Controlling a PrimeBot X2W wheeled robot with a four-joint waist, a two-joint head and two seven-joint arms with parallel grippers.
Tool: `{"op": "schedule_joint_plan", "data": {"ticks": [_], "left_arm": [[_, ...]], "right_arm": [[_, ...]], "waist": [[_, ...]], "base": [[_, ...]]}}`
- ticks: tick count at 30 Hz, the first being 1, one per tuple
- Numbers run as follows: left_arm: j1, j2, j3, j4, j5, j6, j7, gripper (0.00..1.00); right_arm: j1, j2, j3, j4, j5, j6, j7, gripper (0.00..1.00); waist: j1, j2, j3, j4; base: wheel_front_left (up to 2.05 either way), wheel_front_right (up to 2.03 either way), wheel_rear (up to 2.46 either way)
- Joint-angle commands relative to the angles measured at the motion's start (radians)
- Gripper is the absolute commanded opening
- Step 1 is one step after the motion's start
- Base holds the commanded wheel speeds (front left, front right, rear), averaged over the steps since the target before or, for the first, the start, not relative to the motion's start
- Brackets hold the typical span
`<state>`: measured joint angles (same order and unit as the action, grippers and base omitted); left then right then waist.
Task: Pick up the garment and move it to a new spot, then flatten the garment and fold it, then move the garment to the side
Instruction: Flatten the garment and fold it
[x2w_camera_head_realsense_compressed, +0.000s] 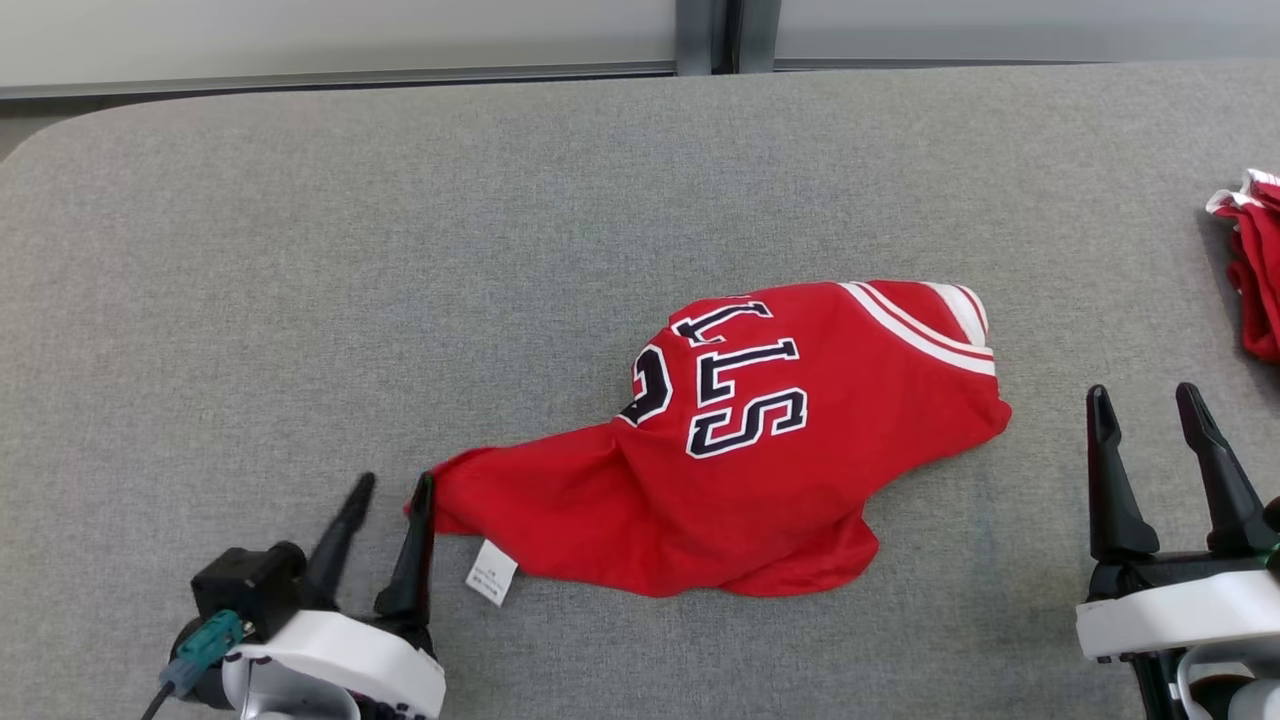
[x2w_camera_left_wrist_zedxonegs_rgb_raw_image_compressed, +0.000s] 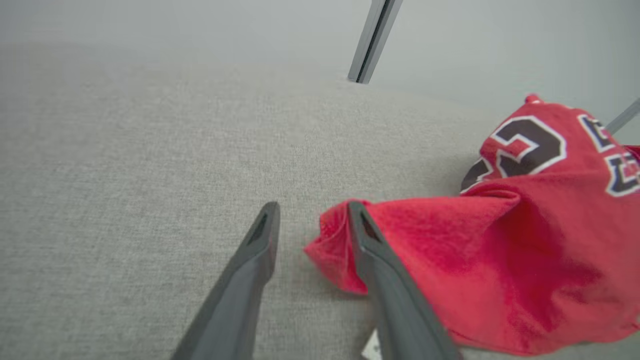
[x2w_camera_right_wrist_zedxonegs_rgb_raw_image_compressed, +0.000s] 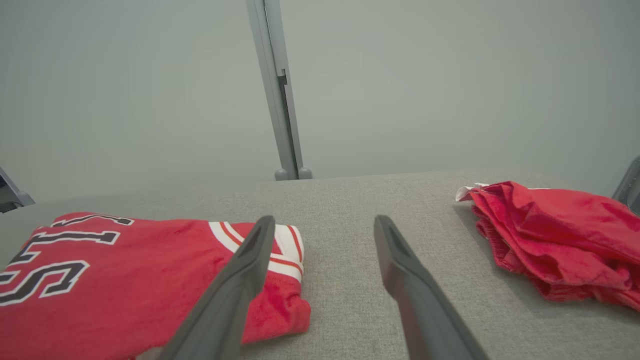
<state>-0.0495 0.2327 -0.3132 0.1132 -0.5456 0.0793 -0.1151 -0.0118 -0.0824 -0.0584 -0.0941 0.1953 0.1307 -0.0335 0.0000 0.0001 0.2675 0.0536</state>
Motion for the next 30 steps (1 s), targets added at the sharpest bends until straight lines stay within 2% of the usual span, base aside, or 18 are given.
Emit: {"op": "schedule_joint_plan", "data": {"ticks": [1,10,12,17,30], "left_arm": [[-0.022,-0.002,0.016,-0.007,-0.003,0.005,-0.028,1.0],[-0.051,-0.01,0.064,-0.048,0.039,0.016,-0.133,1.0],[-0.07,0.012,0.069,-0.053,0.082,0.026,-0.14,1.0],[-0.084,0.053,0.069,-0.058,0.16,0.044,-0.146,1.0],[-0.028,0.066,0.054,-0.084,0.153,0.057,-0.122,1.0]], "right_arm": [[-0.011,-0.004,-0.001,-0.009,-0.004,0.0,0.004,1.0],[0.009,-0.019,0.009,-0.041,-0.023,0.0,0.029,1.0],[0.017,-0.021,0.013,-0.045,-0.027,0.0,0.035,1.0],[0.043,-0.03,0.034,-0.047,-0.019,0.0,0.053,1.0],[0.061,-0.035,0.051,-0.031,0.0,0.0,0.05,1.0]], "waist": [[0.0,-0.0001,-0.005,0.001],[0.0,-0.0001,-0.055,0.014],[0.0,-0.0001,-0.07,0.017],[0.0,-0.0001,-0.111,0.019],[0.0,-0.0001,-0.14,0.016]], "base": [[0.0,0.0,0.0],[0.0,0.0,0.0],[0.0,0.0,0.0],[0.0,0.0,0.0],[0.0,0.0,0.0]]}}
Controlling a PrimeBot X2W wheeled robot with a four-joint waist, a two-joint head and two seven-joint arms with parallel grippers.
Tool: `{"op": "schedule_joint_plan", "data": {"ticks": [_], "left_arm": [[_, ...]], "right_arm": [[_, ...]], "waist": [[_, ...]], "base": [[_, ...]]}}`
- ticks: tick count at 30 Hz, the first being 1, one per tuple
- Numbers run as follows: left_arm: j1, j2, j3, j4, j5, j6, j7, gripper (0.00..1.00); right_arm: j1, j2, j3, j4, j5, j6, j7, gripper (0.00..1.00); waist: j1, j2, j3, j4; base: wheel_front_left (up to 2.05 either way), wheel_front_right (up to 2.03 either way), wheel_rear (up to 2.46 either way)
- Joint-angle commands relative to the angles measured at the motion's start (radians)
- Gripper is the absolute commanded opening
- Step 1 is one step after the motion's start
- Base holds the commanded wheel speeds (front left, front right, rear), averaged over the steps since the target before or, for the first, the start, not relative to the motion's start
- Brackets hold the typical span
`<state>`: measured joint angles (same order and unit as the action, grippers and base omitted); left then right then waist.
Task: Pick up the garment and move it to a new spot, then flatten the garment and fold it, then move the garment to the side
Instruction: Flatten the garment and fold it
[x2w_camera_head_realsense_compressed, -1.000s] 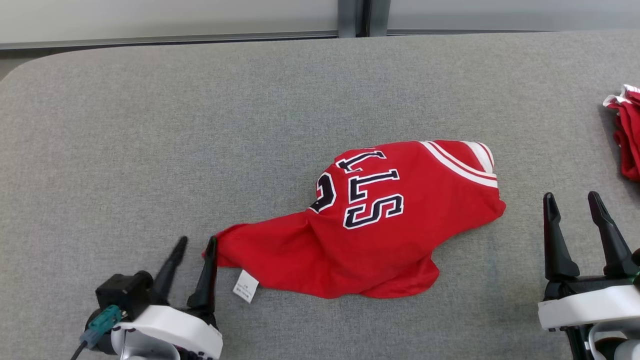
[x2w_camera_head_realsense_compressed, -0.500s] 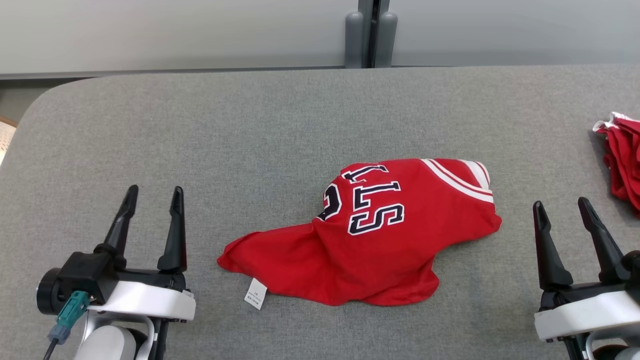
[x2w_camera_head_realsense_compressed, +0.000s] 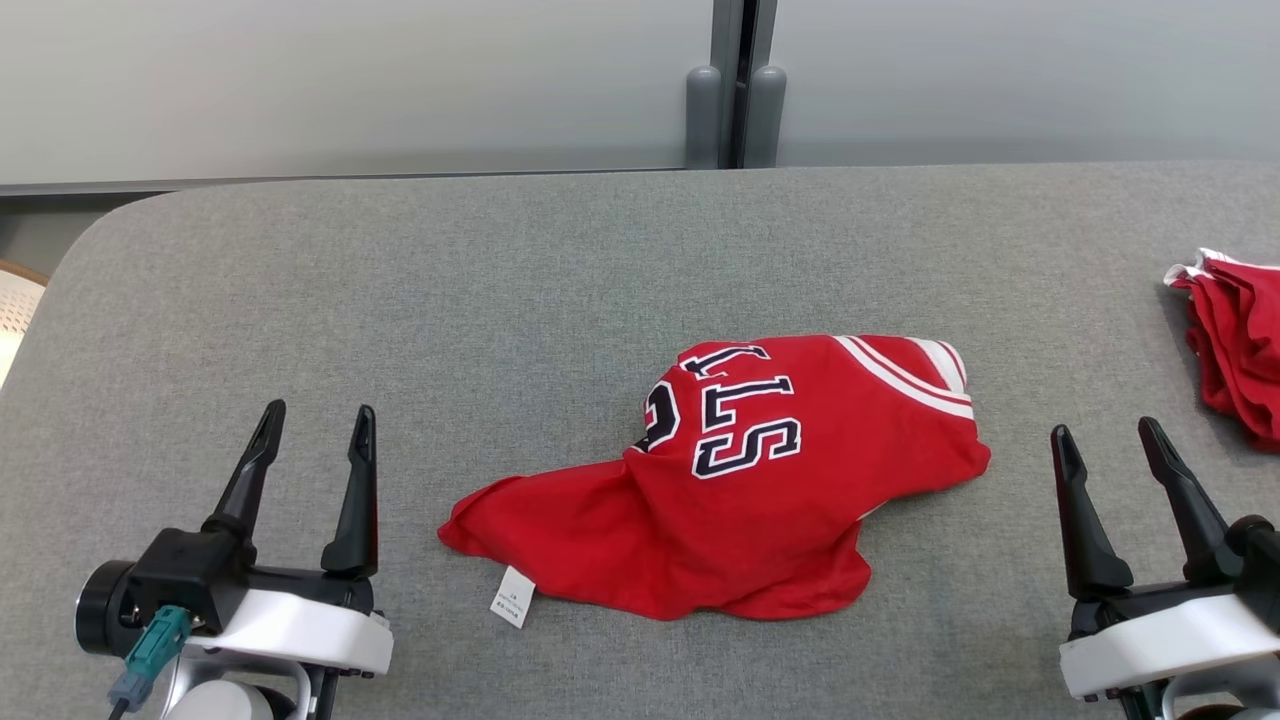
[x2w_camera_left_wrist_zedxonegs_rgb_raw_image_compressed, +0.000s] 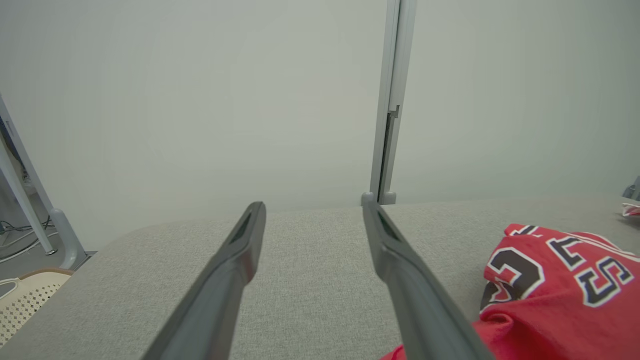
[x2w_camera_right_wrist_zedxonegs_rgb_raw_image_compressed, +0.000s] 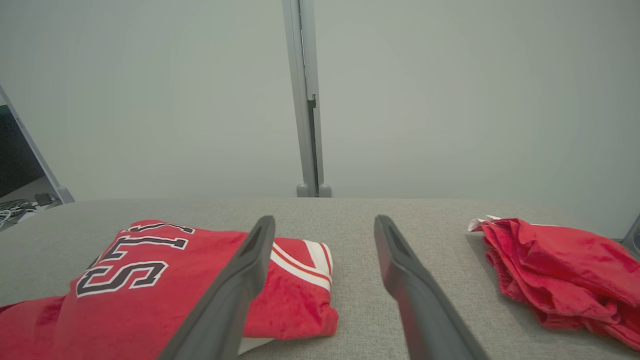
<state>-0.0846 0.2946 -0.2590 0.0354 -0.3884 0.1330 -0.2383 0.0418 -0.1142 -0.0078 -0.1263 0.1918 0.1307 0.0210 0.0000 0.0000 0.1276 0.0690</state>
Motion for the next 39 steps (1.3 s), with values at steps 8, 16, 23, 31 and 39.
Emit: {"op": "schedule_joint_plan", "data": {"ticks": [8,16,23,31,39], "left_arm": [[0.009,0.005,-0.008,-0.026,-0.007,0.012,0.013,1.0],[-0.045,-0.012,-0.033,-0.034,-0.005,0.003,0.021,1.0],[-0.099,-0.034,-0.052,-0.027,0.0,-0.012,0.008,1.0],[-0.151,-0.045,-0.062,0.004,0.009,-0.034,-0.007,1.0],[-0.149,-0.05,-0.051,0.025,0.009,-0.036,-0.02,1.0]], "right_arm": [[0.012,-0.002,-0.007,0.022,0.01,0.0,0.005,1.0],[-0.02,-0.026,-0.023,0.177,0.033,0.0,0.002,1.0],[-0.117,-0.053,0.001,0.329,0.055,0.0,-0.023,1.0],[-0.255,-0.085,0.069,0.521,0.098,0.0,-0.047,0.64],[-0.25,-0.106,0.09,0.495,0.151,0.0,-0.107,0.0]], "waist": [[0.0,0.0,0.005,0.0],[0.0,0.0,0.048,0.037],[0.0,0.0,0.112,0.068],[0.0,0.0,0.165,0.088],[0.0,0.0,0.157,0.075]], "base": [[0.0,0.0,0.0],[0.0,0.0,0.0],[0.0,0.0,0.0],[0.0,0.0,0.0],[0.0,0.0,0.0]]}}
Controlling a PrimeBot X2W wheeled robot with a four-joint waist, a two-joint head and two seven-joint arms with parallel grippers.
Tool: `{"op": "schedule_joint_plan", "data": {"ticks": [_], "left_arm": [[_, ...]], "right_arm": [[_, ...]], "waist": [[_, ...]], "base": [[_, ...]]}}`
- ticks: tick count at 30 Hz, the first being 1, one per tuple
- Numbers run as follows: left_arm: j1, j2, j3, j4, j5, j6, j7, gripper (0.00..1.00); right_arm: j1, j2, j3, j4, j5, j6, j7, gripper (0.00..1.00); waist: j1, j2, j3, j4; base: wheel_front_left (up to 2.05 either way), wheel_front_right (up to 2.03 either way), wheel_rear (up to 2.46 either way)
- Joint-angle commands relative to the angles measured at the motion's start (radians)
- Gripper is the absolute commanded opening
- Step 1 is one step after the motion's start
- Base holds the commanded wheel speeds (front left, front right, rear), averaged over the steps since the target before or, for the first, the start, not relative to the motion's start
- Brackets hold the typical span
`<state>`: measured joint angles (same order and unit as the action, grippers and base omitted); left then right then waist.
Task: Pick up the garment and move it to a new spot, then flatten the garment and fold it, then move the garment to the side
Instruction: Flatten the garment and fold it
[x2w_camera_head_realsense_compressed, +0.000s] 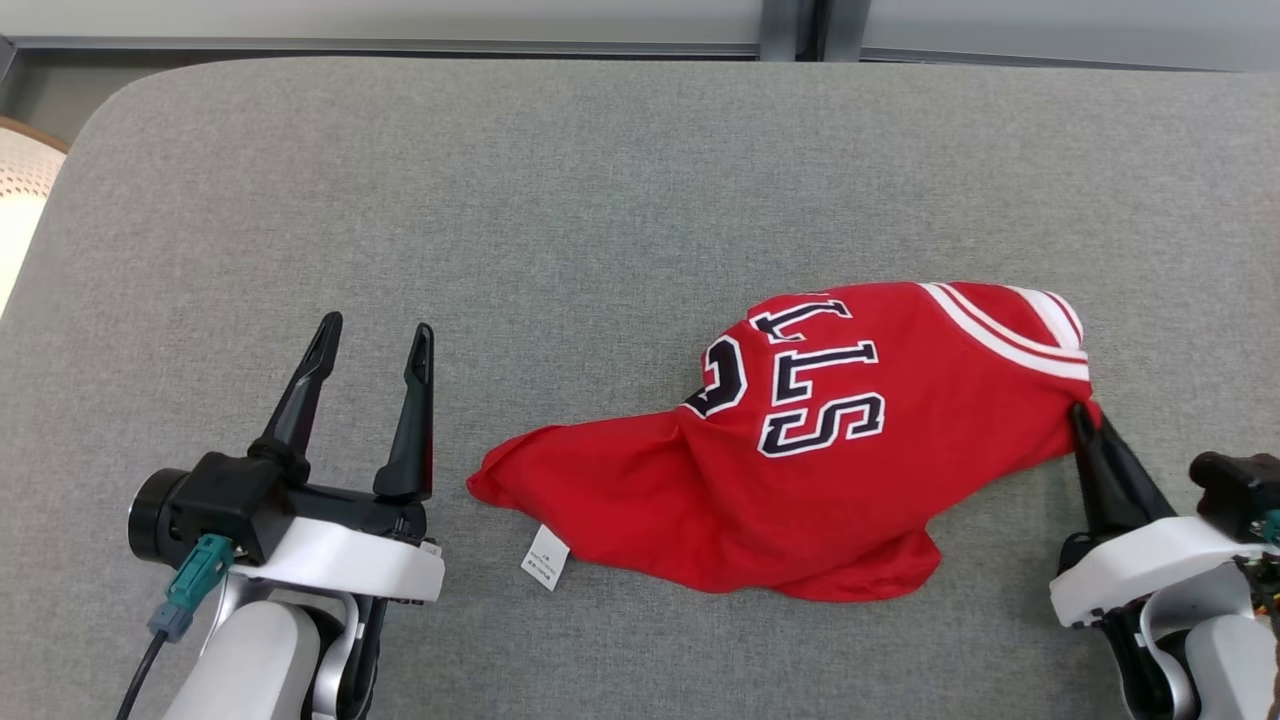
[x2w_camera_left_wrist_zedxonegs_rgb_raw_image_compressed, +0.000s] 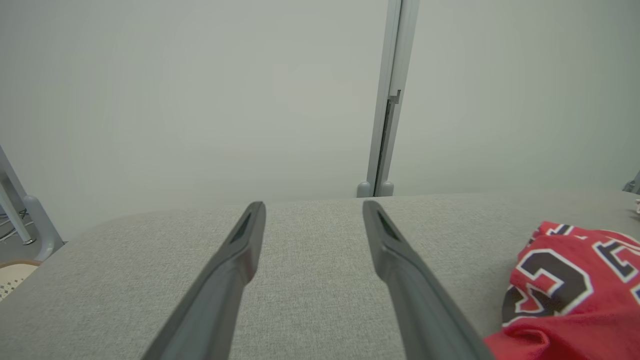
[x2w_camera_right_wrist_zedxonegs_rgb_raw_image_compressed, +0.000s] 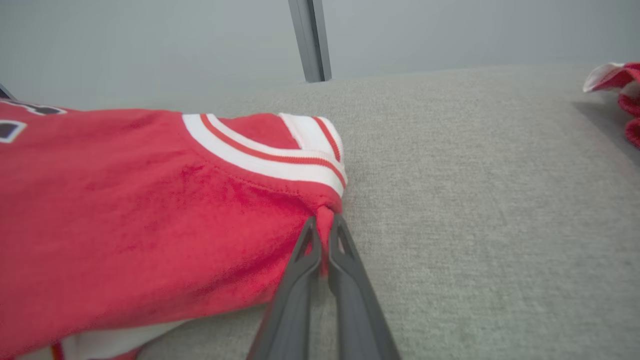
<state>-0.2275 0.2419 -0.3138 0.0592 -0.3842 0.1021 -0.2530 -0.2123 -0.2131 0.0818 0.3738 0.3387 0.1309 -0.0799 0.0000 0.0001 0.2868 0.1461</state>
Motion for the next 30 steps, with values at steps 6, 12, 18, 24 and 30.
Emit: {"op": "schedule_joint_plan", "data": {"ticks": [6,12,18,24,30], "left_arm": [[-0.006,0.003,0.007,0.003,0.007,-0.009,-0.008,1.0],[-0.026,-0.006,0.004,0.005,0.009,-0.017,-0.011,1.0],[-0.055,-0.029,-0.005,0.021,0.012,-0.035,-0.012,1.0],[-0.08,-0.057,-0.008,0.034,0.019,-0.054,-0.012,1.0],[-0.091,-0.082,0.009,0.046,0.036,-0.075,-0.013,1.0]], "right_arm": [[0.001,-0.016,-0.03,-0.136,-0.01,0.0,-0.029,0.0],[-0.076,-0.026,-0.044,-0.256,-0.033,0.0,0.046,0.0],[-0.218,-0.033,0.015,-0.23,-0.034,0.0,0.123,0.0],[-0.341,-0.021,0.095,-0.1,-0.016,0.0,0.145,0.0],[-0.415,-0.004,0.16,0.045,-0.003,0.0,0.082,1.0]], "waist": [[0.0,-0.0001,-0.006,-0.014],[0.0,-0.0001,0.009,-0.002],[0.0,-0.0001,0.038,0.045],[0.0,-0.0001,0.068,0.083],[0.0,-0.0001,0.08,0.096]], "base": [[0.0,0.0,0.0],[0.0,0.0,0.0],[0.0,0.0,0.0],[0.0,0.0,0.0],[0.0,0.0,0.0]]}}
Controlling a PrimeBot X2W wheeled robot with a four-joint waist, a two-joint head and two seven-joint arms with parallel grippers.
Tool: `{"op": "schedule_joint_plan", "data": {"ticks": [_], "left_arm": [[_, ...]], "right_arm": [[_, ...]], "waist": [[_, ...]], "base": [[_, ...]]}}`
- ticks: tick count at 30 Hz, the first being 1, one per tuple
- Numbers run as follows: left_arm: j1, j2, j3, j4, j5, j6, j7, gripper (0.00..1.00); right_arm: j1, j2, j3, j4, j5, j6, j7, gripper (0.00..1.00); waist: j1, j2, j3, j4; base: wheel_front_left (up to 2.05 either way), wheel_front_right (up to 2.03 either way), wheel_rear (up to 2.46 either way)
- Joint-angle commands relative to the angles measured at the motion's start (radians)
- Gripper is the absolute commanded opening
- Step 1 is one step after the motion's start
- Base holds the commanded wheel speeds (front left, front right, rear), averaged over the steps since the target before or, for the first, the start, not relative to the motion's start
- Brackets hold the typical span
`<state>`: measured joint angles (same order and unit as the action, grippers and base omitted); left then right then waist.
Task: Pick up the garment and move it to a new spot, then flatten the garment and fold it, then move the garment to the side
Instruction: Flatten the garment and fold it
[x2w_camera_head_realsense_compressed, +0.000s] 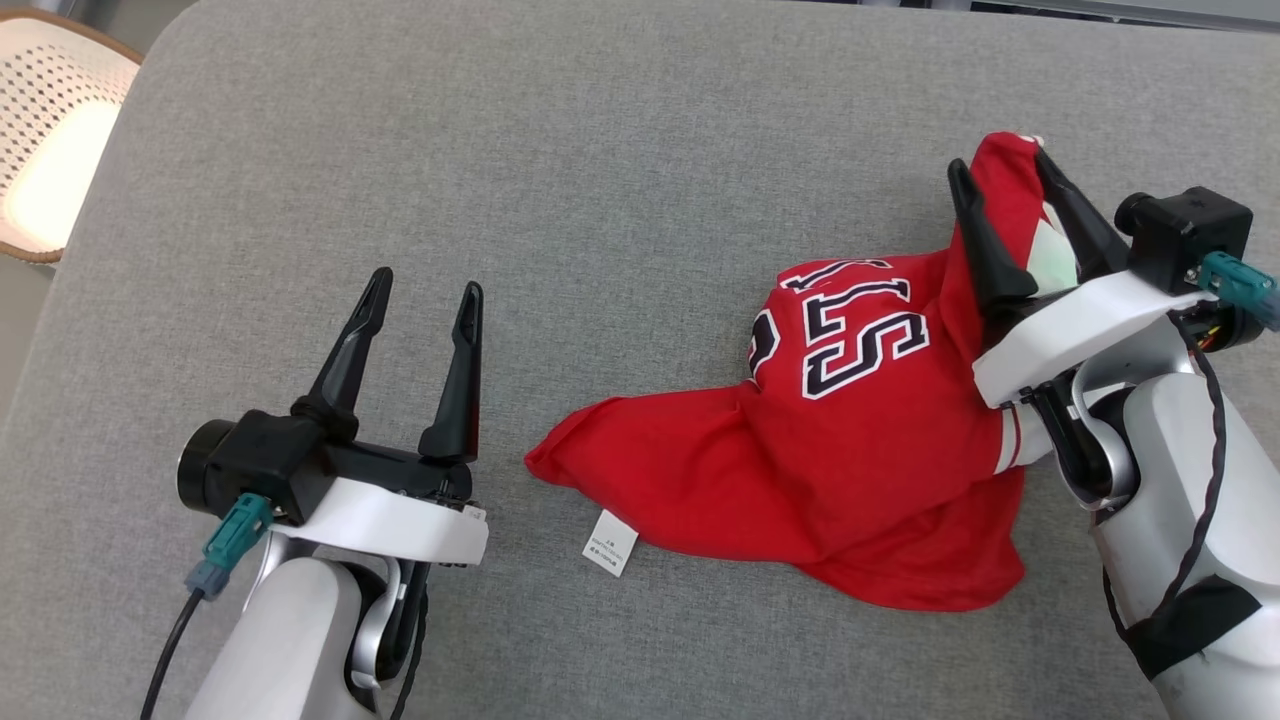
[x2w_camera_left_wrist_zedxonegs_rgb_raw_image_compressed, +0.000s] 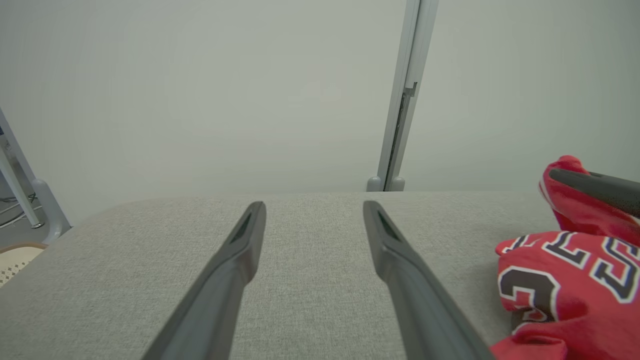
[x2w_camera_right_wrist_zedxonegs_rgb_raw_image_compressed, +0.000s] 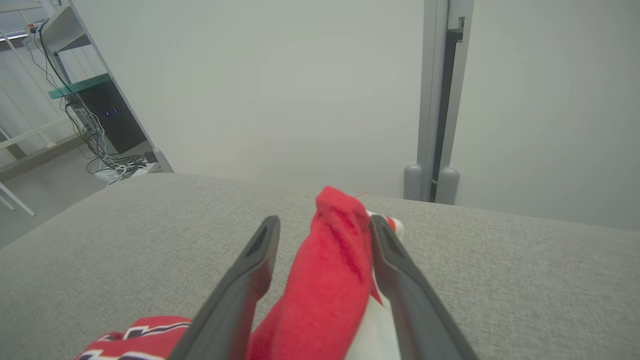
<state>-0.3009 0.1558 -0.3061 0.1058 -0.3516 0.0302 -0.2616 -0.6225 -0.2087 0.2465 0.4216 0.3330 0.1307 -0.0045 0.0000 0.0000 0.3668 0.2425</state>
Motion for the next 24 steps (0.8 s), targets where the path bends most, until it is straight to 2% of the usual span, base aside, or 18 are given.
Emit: {"op": "schedule_joint_plan", "data": {"ticks": [1,6,10,15,24], "left_arm": [[-0.015,0.002,0.007,0.0,0.006,-0.004,-0.004,1.0],[0.015,0.002,0.041,0.005,0.02,-0.008,-0.004,1.0],[0.045,0.007,0.07,0.006,0.03,-0.006,-0.003,1.0],[0.087,0.016,0.096,0.0,0.041,-0.004,-0.003,1.0],[0.148,0.037,0.101,0.003,0.049,-0.002,-0.003,1.0]], "right_arm": [[-0.007,-0.008,0.001,0.003,0.004,0.0,-0.016,1.0],[0.035,-0.018,0.011,-0.042,-0.004,0.0,-0.128,1.0],[0.105,-0.038,-0.035,-0.124,-0.011,0.0,-0.176,1.0],[0.272,-0.05,-0.162,-0.251,-0.041,0.0,-0.146,1.0],[0.52,0.009,-0.274,-0.414,-0.095,0.0,-0.061,1.0]], "waist": [[0.0,0.0,-0.002,-0.002],[0.0,0.0,-0.024,-0.032],[0.0,0.0,-0.055,-0.062],[0.0,0.0,-0.105,-0.101],[0.0,0.0,-0.164,-0.138]], "base": [[0.0,0.0,0.0],[0.0,0.0,0.0],[0.0,0.0,0.0],[0.0,0.0,0.0],[0.0,0.0,0.0]]}}
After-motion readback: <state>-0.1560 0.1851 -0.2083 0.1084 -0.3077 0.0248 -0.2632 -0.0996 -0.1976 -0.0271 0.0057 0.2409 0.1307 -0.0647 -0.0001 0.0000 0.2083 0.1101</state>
